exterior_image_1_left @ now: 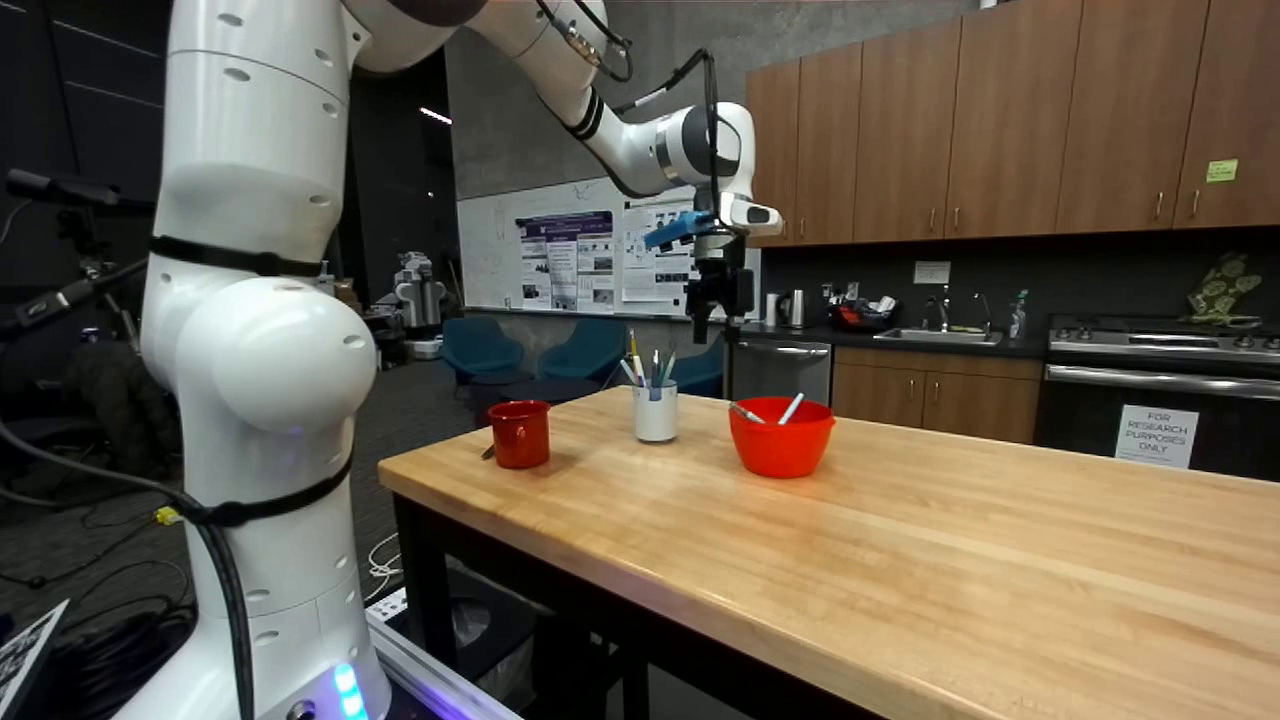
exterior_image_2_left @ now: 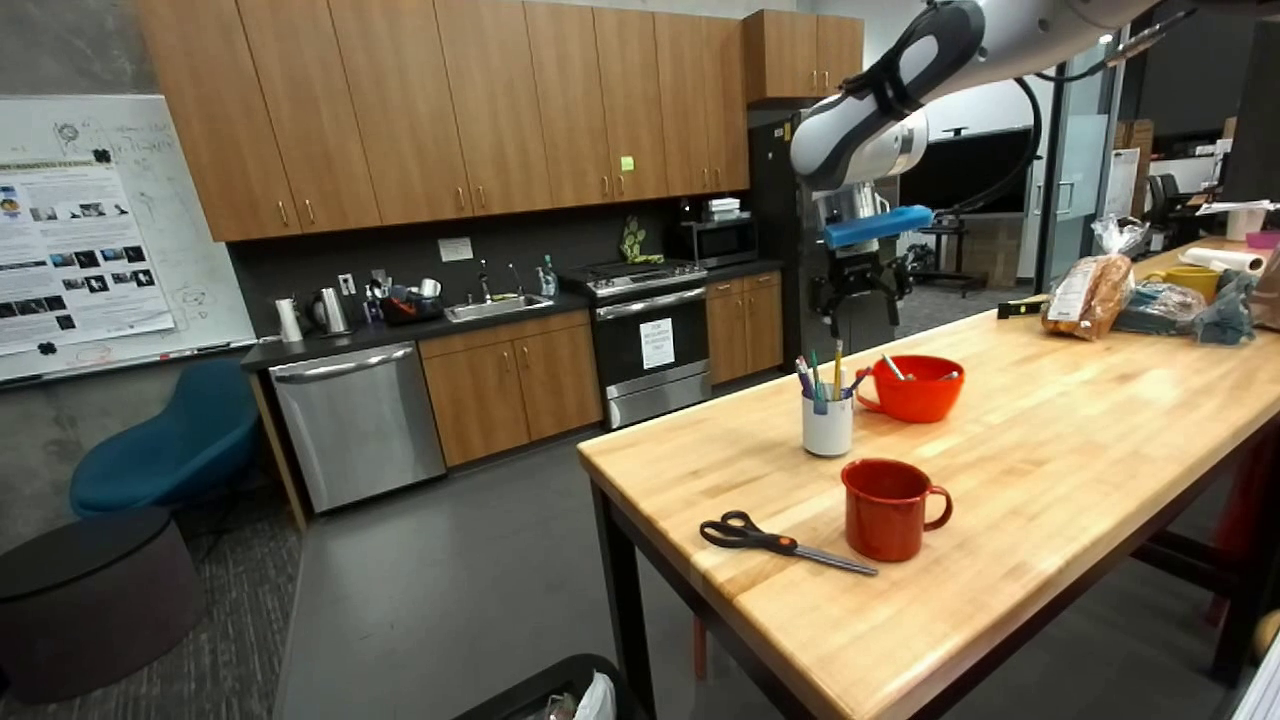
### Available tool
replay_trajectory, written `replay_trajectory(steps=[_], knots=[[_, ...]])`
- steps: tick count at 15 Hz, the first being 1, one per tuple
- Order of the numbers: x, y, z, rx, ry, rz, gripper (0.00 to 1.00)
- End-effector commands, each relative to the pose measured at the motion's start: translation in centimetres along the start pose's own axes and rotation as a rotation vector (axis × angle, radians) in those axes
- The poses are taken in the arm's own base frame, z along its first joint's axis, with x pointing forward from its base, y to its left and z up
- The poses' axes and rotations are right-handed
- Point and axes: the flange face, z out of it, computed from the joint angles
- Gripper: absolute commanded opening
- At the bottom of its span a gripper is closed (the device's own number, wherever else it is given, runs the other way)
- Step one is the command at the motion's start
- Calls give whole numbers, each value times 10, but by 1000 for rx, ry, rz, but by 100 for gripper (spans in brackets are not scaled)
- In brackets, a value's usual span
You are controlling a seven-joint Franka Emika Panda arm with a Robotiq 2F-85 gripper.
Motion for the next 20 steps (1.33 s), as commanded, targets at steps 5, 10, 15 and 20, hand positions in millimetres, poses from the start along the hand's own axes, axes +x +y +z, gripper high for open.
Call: replay_trajectory(steps=[5,10,15,20], knots=[[57,36,31,-37,57,-66,100],[79,55,40,4,53,-71,100],[89,61,50,28,35,-62,100],[95,63,58,33,23,-52,100]])
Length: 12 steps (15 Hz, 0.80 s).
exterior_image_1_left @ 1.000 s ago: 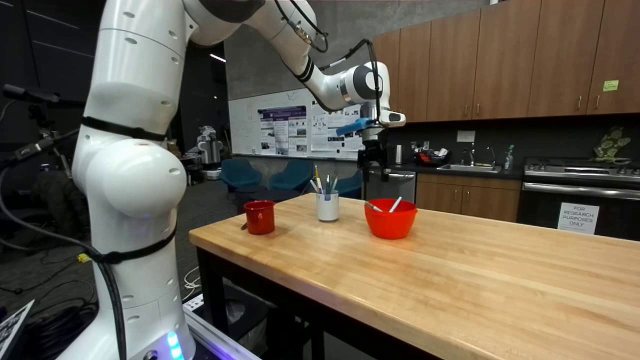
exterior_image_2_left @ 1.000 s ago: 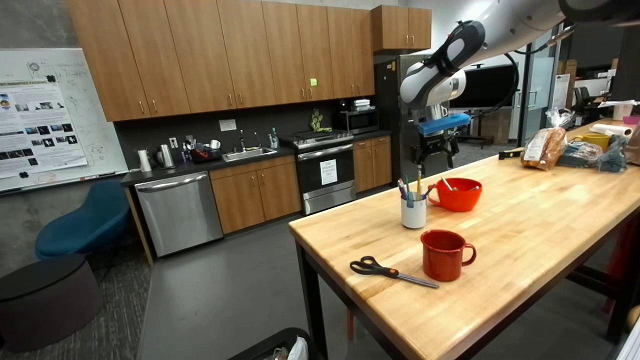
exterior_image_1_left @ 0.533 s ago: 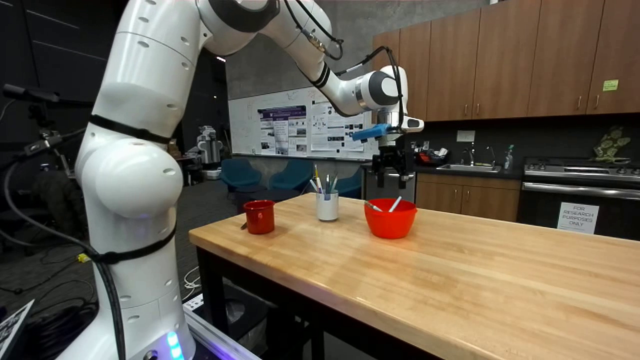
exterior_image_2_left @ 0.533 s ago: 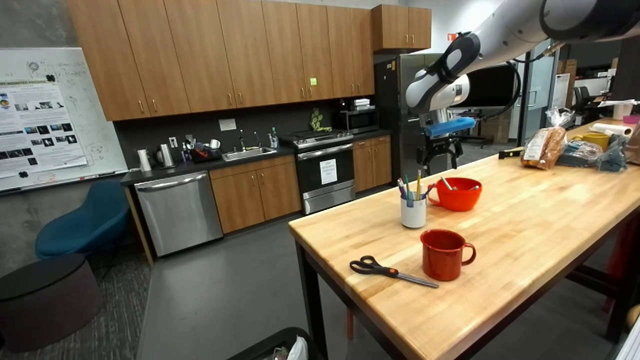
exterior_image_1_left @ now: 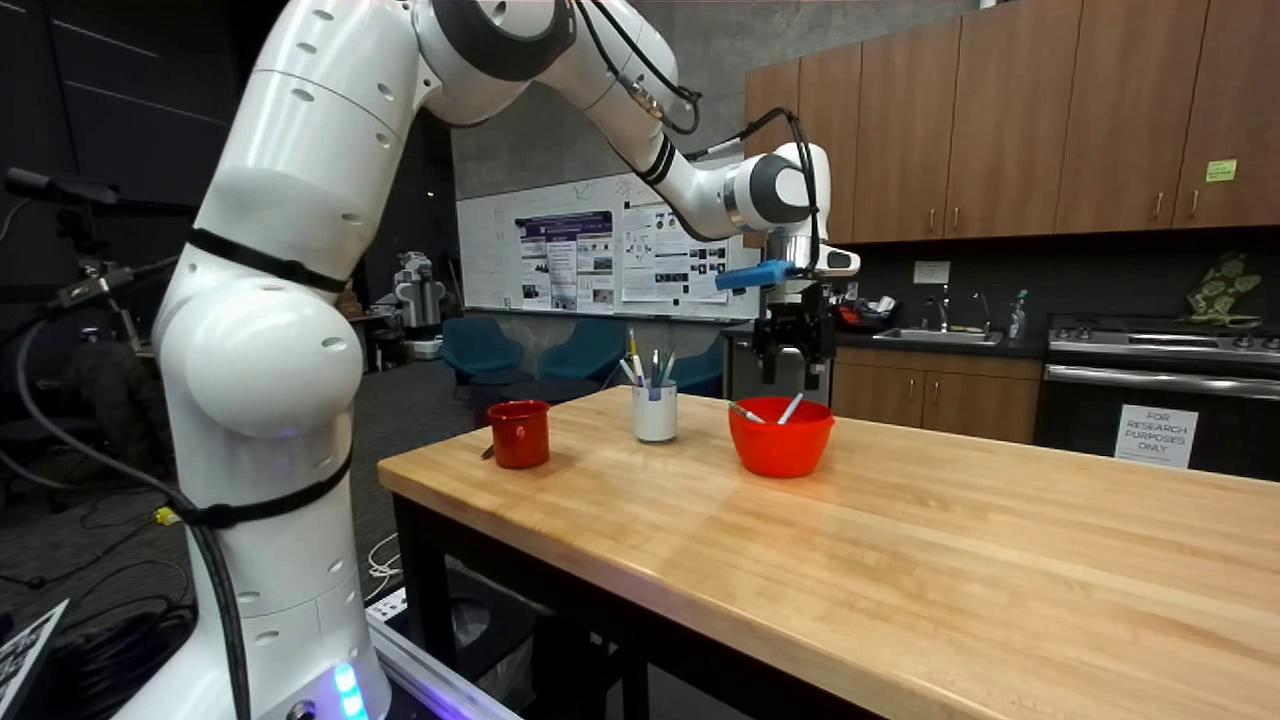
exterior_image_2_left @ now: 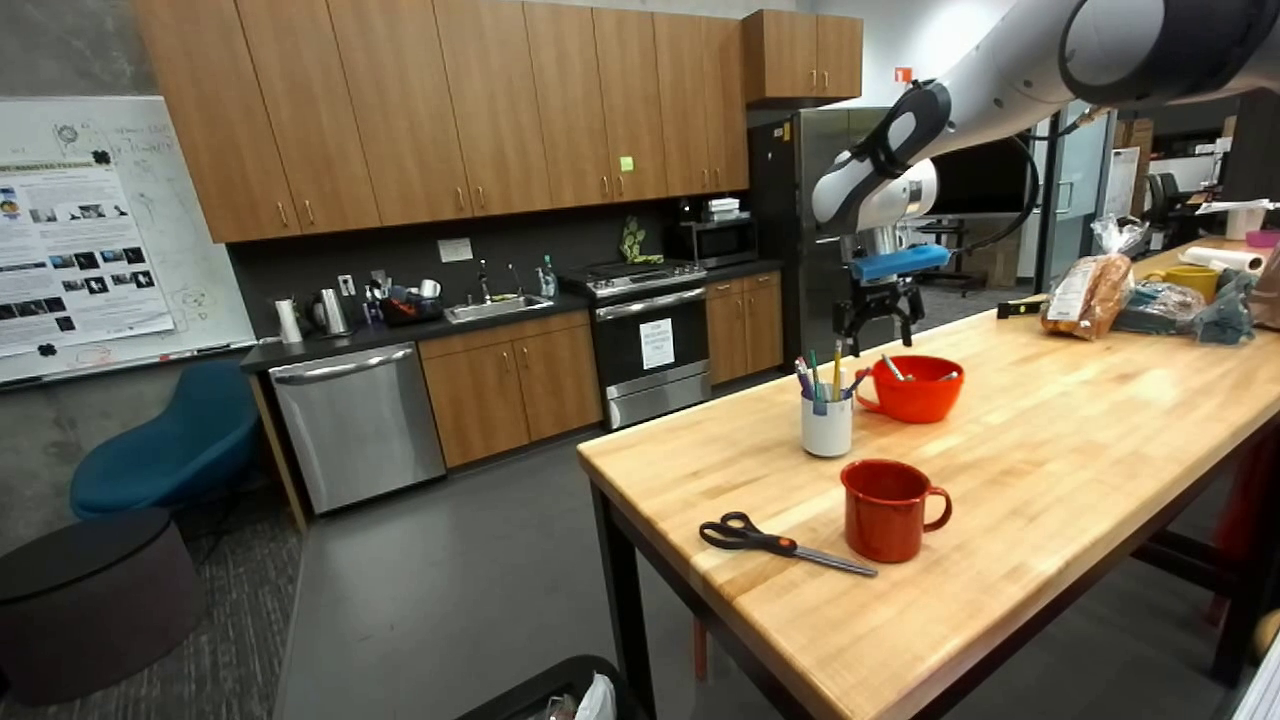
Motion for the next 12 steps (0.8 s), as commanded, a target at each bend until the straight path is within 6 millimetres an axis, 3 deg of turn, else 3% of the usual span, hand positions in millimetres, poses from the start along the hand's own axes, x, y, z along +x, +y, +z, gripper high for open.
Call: replay_trajectory(steps=[1,4,6,10,12], knots=[[7,4,0,12,-2,-3,100],[7,5,3,10,-6,2,98],[8,6,4,10,-8,5,90],[8,9,4,11,-9,12,64],[8,10,5,11,-9,16,65]])
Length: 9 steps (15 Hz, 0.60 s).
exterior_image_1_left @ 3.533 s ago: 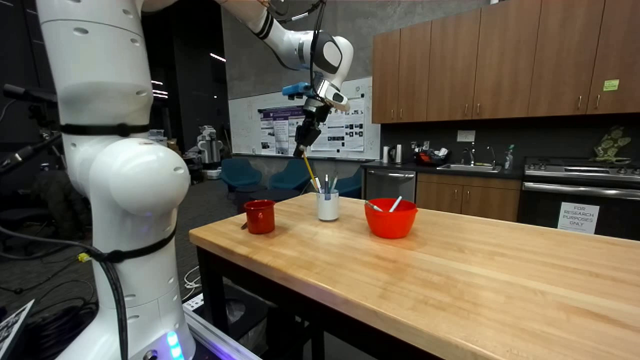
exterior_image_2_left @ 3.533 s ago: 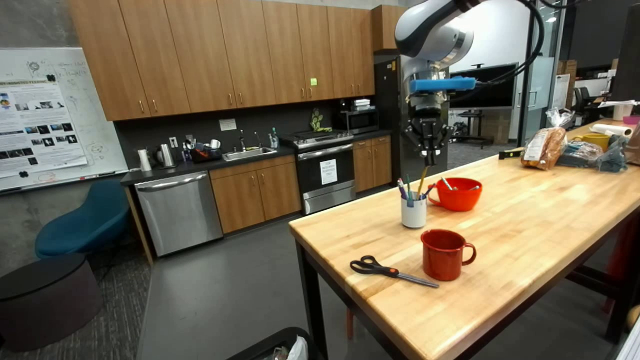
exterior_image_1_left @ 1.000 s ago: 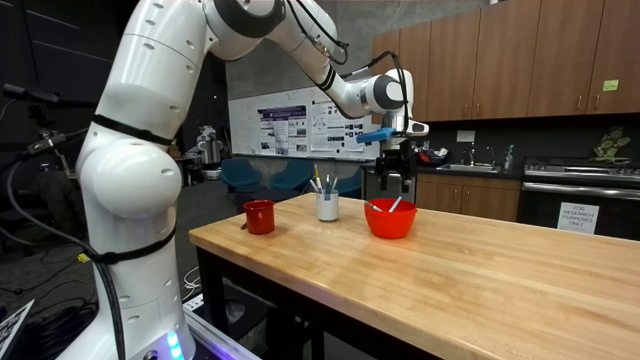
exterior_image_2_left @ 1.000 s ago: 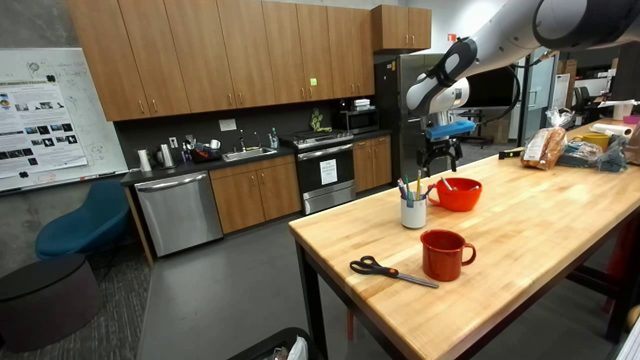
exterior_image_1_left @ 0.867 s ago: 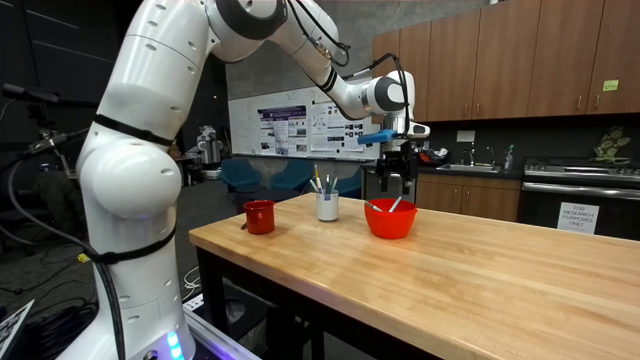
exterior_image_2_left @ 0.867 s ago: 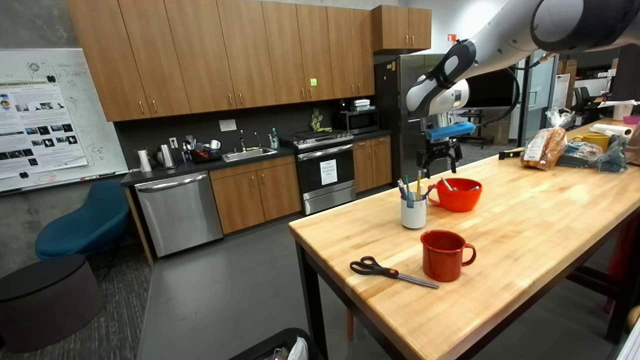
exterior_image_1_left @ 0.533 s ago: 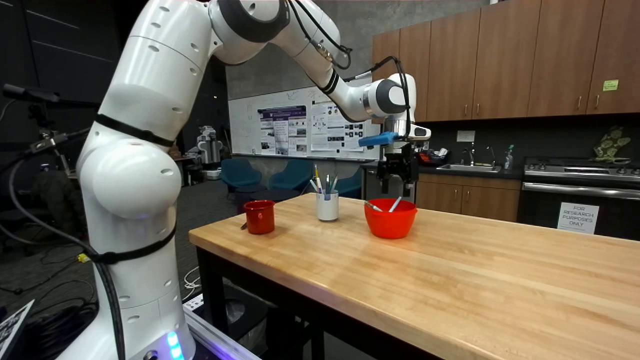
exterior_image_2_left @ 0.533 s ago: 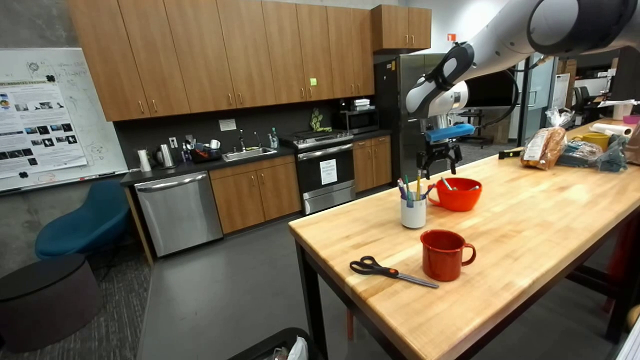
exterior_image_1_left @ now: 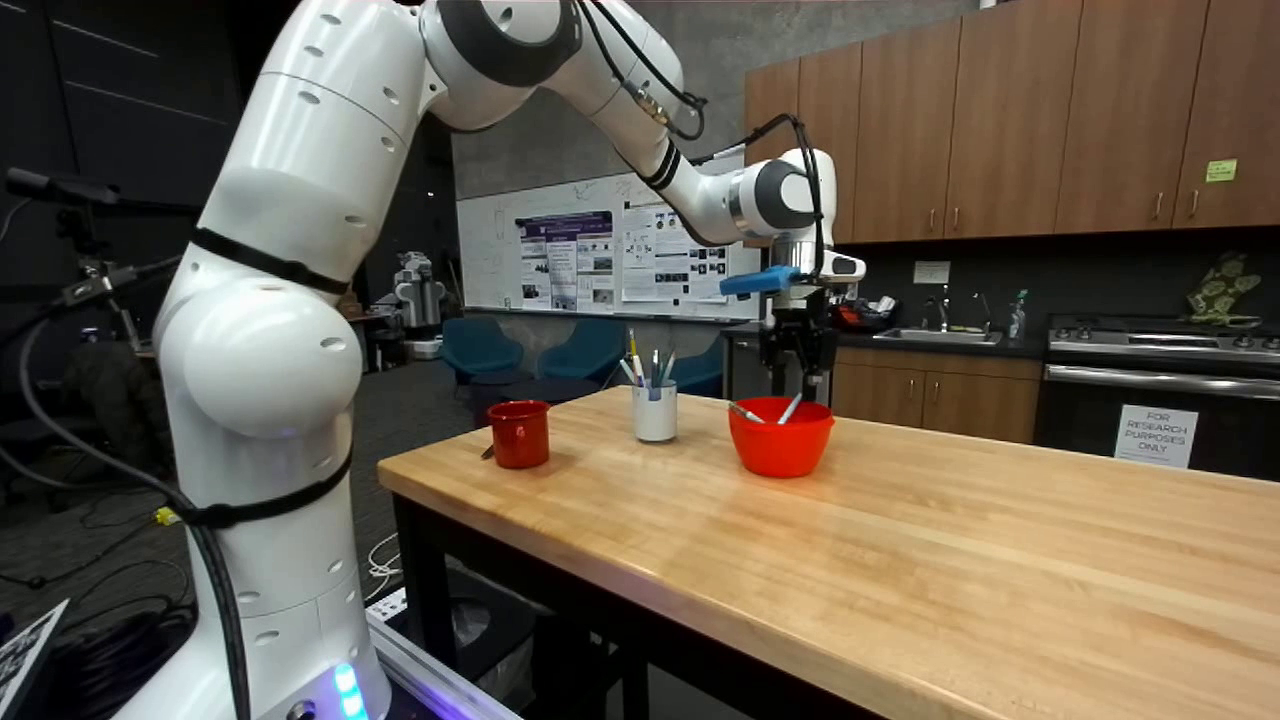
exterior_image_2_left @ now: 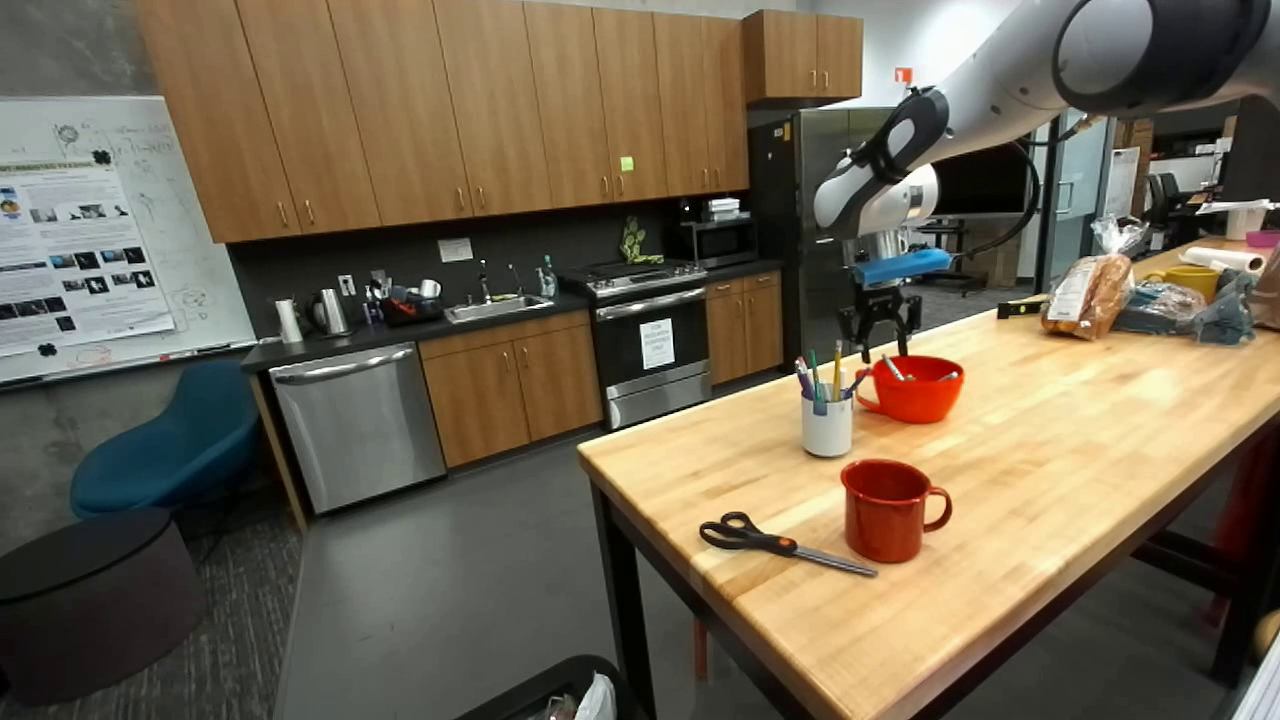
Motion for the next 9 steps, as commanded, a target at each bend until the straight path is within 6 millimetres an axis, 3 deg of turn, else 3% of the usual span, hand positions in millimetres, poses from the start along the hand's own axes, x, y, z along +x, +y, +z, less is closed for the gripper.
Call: replay_trajectory(steps=[1,6,9], knots=[[3,5,-3,15,0,5,61],[3,6,-4,16,3,9,55],[3,6,-6,17,5,9,47]])
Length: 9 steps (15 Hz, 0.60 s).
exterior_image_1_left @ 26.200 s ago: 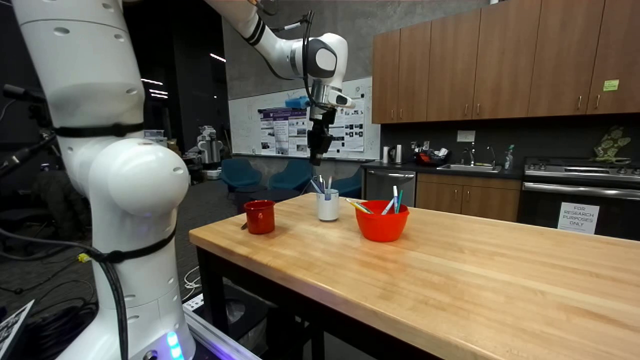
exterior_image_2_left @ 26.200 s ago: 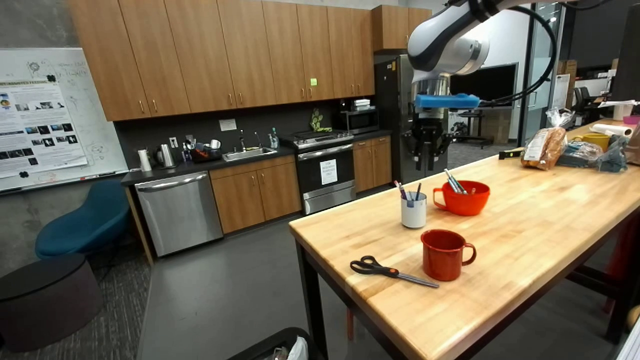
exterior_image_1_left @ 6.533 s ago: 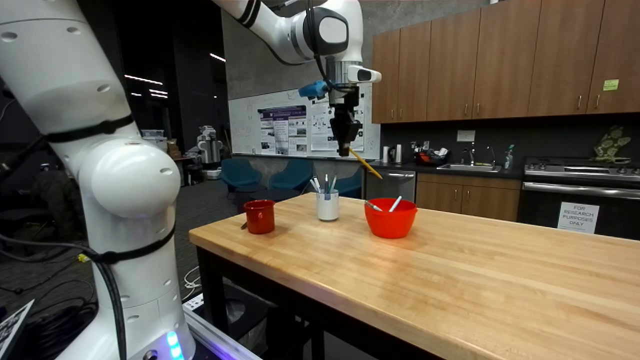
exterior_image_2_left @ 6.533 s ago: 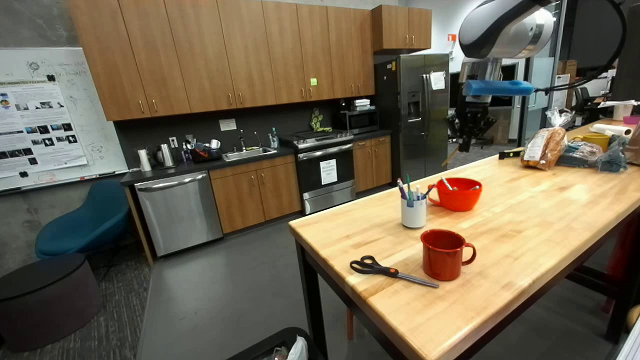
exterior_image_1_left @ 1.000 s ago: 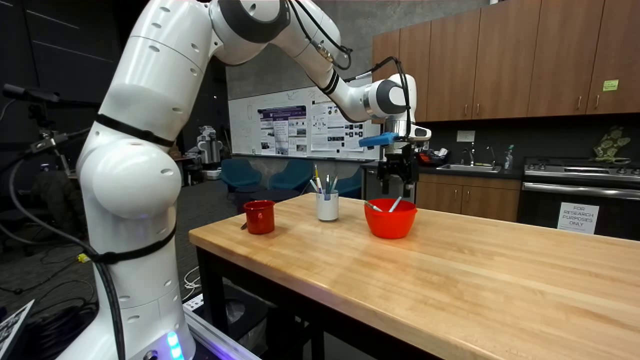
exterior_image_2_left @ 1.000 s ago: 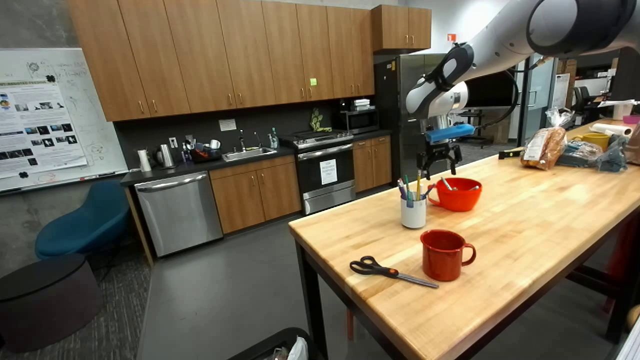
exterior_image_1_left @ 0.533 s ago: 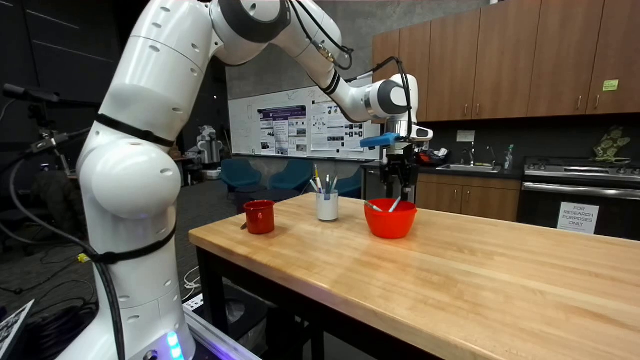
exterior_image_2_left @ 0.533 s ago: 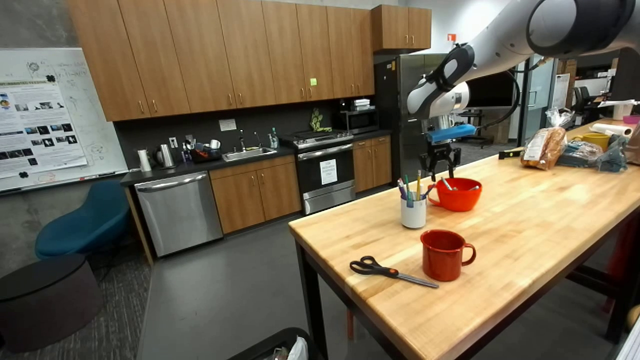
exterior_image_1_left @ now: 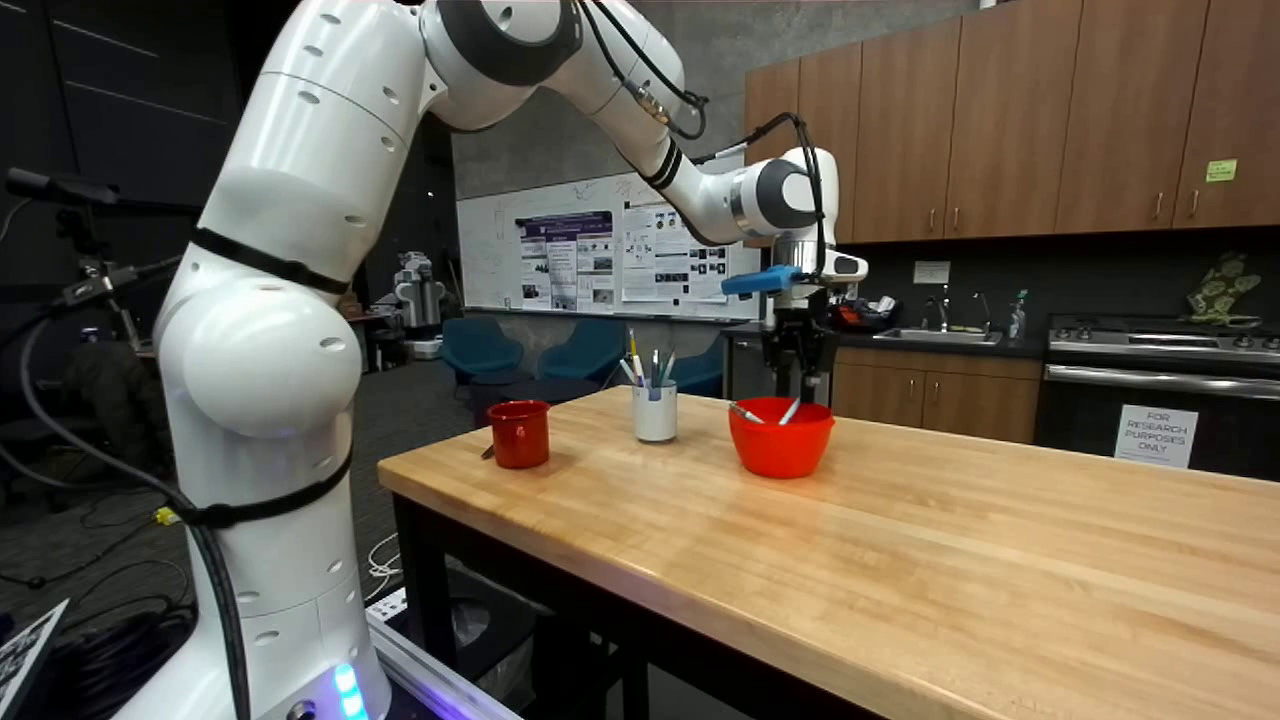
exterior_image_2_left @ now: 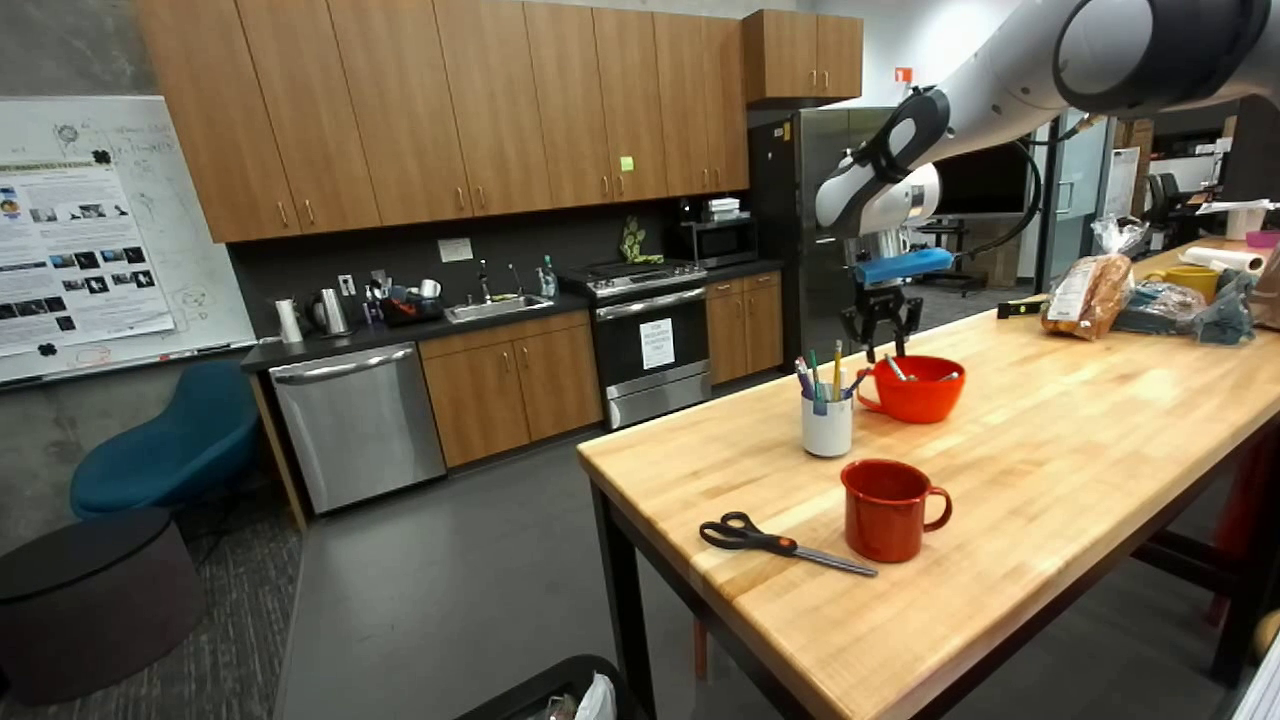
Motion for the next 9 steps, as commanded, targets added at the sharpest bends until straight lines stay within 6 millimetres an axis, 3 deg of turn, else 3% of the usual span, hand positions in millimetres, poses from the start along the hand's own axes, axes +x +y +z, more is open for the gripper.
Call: replay_trajectory(steps=[1,2,3,7,9], knots=[[3,2,-5,15,5,3,40],[2,2,-5,16,5,3,38],[2,2,-5,16,6,3,27],[3,2,-8,20,11,6,2],[3,3,-10,22,16,7,1]])
